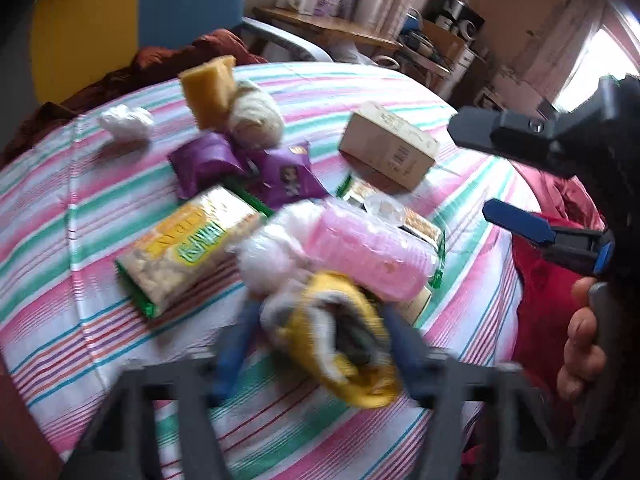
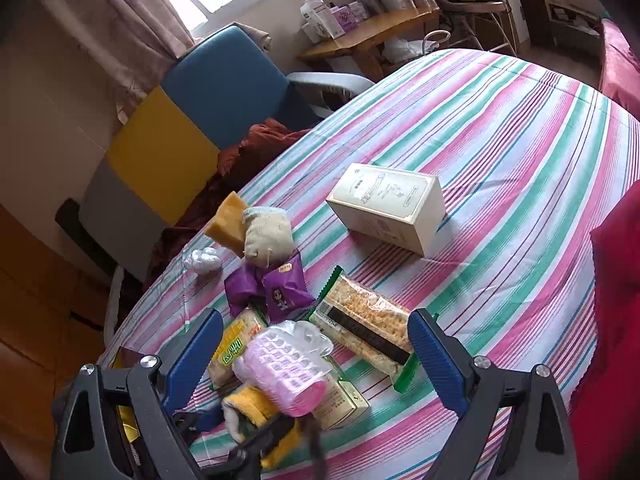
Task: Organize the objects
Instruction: 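Grasp the yellow knitted glove with the left gripper while the right gripper grasps the pink roller pack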
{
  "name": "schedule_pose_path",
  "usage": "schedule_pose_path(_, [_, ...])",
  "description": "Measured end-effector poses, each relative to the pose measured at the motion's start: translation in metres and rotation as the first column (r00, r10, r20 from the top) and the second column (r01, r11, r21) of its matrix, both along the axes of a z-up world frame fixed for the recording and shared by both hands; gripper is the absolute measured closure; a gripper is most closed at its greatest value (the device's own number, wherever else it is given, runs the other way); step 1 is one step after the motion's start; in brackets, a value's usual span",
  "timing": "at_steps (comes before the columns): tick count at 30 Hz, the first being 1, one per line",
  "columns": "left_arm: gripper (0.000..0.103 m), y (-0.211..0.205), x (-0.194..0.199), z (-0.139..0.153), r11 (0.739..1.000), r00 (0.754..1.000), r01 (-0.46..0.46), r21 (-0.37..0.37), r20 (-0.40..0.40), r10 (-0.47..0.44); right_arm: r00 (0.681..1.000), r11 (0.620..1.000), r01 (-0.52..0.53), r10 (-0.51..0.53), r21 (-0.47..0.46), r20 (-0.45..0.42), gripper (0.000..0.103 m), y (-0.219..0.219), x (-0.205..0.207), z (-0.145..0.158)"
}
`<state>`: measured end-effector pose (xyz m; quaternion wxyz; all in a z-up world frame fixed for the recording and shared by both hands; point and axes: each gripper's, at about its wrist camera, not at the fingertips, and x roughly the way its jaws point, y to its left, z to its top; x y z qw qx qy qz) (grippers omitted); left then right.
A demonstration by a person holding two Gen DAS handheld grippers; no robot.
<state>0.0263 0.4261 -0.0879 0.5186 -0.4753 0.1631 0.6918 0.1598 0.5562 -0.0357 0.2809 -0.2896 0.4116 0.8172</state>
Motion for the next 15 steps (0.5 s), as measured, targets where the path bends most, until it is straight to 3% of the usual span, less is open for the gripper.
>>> schedule_pose_path(3, [0.061, -0.013, -0.004, -0.003, 0.999, 1.000, -0.010, 0.033, 0.026, 0.009, 1.000, 1.000, -0.009, 0.009, -0.002, 0.011, 0.008, -0.001, -0.002, -0.001])
schedule_pose_path(7, [0.062, -0.038, -0.010, -0.006, 0.998, 0.998, -0.040, 0.039, 0.059, 0.038, 0.999, 0.999, -0.036, 0.037, -0.013, 0.030, 0.008, -0.003, -0.007, -0.004])
schedule_pose_path(12, [0.063, -0.070, -0.009, -0.007, 0.997, 0.995, -0.077, 0.031, 0.070, 0.075, 0.985, 0.985, -0.171, 0.172, -0.029, 0.027, 0.008, -0.016, -0.025, -0.006])
schedule_pose_path(15, [0.063, -0.084, -0.008, -0.007, 0.995, 0.993, -0.099, 0.023, 0.063, 0.097, 0.956, 0.956, -0.293, 0.293, -0.002, 0.004, 0.008, -0.034, -0.038, -0.001])
